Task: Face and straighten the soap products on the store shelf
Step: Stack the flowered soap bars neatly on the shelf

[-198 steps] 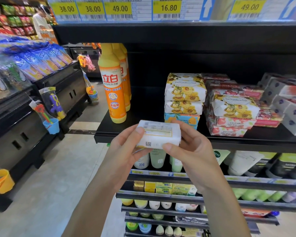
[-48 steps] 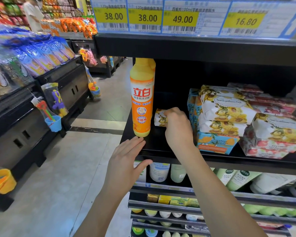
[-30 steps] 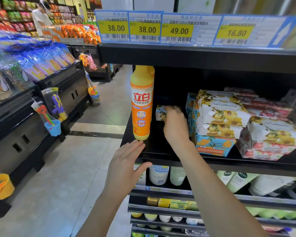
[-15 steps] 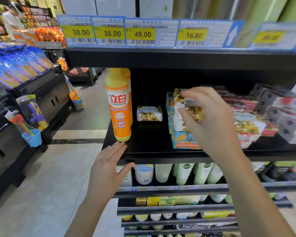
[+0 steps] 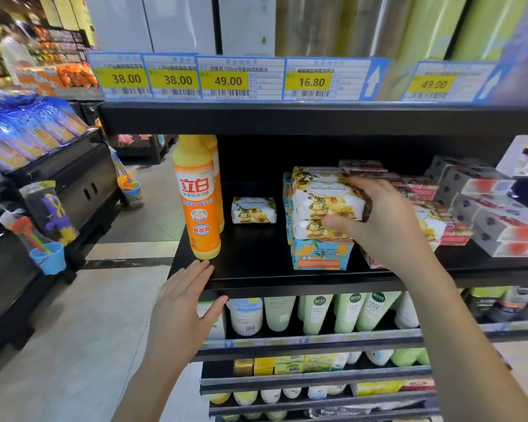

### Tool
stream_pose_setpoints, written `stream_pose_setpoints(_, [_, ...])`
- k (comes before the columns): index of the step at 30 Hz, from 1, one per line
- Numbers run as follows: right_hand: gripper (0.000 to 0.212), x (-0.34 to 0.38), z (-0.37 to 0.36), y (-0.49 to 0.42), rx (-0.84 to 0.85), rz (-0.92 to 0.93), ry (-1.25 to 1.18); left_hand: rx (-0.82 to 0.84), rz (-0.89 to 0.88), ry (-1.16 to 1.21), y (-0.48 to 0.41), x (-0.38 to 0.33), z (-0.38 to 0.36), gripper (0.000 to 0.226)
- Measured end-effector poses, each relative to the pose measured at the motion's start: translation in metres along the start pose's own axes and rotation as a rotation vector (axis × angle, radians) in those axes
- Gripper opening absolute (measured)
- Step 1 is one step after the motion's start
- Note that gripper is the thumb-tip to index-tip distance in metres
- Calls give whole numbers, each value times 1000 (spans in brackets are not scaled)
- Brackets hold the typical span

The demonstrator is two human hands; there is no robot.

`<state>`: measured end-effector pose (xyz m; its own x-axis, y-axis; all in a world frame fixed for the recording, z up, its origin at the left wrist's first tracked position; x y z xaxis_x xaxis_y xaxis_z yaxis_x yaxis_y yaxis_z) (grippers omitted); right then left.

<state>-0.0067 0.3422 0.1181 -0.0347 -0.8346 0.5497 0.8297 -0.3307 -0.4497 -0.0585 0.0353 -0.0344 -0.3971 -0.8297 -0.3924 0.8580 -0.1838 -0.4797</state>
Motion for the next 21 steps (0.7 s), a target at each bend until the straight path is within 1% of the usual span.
stream_pose_setpoints(4, [89, -1, 2, 0, -48, -17, -95, -33, 8, 51, 4, -12, 4, 54])
stream_pose_setpoints(7, [91, -4, 5, 2, -77, -20, -155, -62, -48, 243, 5, -44, 13, 51])
stream_pose_setpoints(9, [92, -8, 11, 4, -112, -22, -179, -26, -77, 389, -2, -71, 17, 51])
stream_pose_setpoints(11, [93, -12, 21, 7, -150, -31, -169, 17, -88, 501, -17, -95, 19, 56])
stream_pose_setpoints(13, [93, -17, 31, 11, -190, -35, -149, 63, -67, 573, -36, -115, 21, 67])
stream_pose_setpoints(16, [97, -25, 40, 18, -232, -59, -157, 135, -39, 594, -60, -139, 18, 80])
stream_pose_setpoints(18, [98, -30, 43, 23, -251, -66, -156, 154, -15, 595, -70, -147, 13, 84])
stream_pose_setpoints(21, [96, -34, 46, 27, -270, -68, -154, 158, 16, 623, -78, -151, 3, 81])
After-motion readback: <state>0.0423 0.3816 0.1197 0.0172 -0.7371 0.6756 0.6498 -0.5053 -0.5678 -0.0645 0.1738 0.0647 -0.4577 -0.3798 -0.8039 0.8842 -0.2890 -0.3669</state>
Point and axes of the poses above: each hand's wrist, its own y-axis away from the middle knuckle, its own z-axis out of the back of the hand, x = y × z, the point moved 6 cm from there along -y, towards the middle knuckle, and after that the axes turned 4 degrees about -x, right-handed, at the moved point
